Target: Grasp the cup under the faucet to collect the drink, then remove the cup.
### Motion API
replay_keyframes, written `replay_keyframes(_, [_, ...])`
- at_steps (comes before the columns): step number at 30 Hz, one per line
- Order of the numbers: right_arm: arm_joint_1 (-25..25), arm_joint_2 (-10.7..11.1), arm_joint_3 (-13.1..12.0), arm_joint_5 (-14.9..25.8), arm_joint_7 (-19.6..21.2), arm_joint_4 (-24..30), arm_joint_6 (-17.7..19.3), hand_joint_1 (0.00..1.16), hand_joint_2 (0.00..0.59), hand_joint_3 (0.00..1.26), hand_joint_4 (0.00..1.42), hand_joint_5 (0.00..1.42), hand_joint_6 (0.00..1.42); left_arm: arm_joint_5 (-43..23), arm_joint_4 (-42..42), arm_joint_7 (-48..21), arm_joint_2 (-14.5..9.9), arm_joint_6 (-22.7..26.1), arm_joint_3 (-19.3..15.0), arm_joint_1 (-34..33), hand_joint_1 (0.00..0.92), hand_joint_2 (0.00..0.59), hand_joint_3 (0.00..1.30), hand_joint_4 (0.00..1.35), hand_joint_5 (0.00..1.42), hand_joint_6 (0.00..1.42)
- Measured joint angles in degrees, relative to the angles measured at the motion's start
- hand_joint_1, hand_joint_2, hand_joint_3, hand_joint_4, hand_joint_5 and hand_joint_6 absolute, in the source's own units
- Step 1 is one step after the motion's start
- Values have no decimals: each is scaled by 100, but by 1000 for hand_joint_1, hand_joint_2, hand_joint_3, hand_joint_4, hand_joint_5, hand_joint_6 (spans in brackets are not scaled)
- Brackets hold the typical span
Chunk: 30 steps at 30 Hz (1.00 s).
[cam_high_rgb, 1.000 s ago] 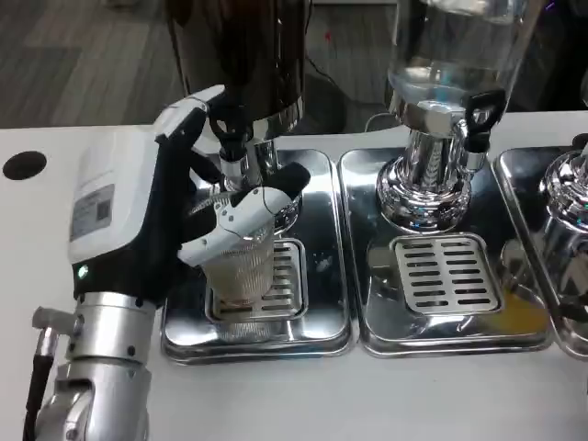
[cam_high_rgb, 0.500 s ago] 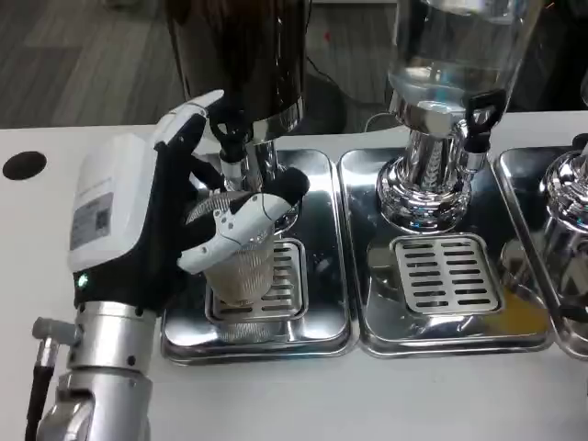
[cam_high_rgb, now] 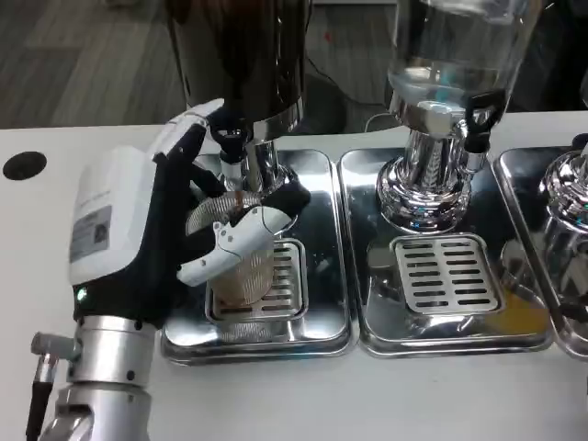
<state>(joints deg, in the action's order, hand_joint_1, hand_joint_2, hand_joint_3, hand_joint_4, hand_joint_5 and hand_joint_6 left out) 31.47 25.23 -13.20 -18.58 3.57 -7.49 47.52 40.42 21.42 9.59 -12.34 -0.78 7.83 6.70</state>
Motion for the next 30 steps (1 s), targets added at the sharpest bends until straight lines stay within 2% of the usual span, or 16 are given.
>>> replay_keyframes(30, [-34, 0, 2, 0, -9, 13, -3, 402, 586, 191, 54, 48, 0, -149, -23, 42, 0, -41, -25, 0, 0, 41, 314, 255, 666, 824])
